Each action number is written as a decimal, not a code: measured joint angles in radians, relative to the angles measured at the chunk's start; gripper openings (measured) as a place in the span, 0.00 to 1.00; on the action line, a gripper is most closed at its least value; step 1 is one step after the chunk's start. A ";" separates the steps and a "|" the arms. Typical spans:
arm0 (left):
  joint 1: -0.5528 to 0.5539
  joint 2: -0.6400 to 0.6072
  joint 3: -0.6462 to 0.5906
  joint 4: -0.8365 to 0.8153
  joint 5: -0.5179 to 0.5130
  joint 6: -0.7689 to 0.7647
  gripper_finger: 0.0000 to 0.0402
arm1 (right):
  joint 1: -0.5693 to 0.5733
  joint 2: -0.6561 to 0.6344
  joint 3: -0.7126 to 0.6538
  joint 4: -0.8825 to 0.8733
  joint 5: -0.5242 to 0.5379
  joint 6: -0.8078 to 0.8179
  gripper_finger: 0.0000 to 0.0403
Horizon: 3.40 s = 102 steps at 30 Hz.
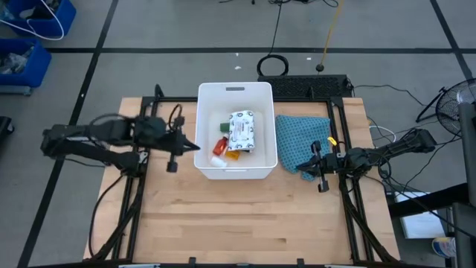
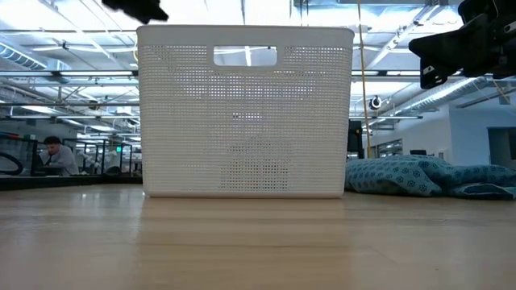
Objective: Pick & place medical supplies in basket/bin
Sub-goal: Return to Home Position
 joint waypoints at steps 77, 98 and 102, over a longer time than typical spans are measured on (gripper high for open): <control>0.035 -0.768 -0.934 0.590 0.075 -0.089 0.02 | 0.000 0.000 -0.024 0.052 0.082 -0.025 0.00; 0.035 -0.769 -0.934 0.598 0.075 -0.088 0.14 | 0.000 0.000 -0.024 0.052 0.078 -0.025 0.00; 0.035 -0.768 -0.934 0.599 0.075 -0.088 0.14 | 0.000 0.000 -0.024 0.052 0.078 -0.025 0.00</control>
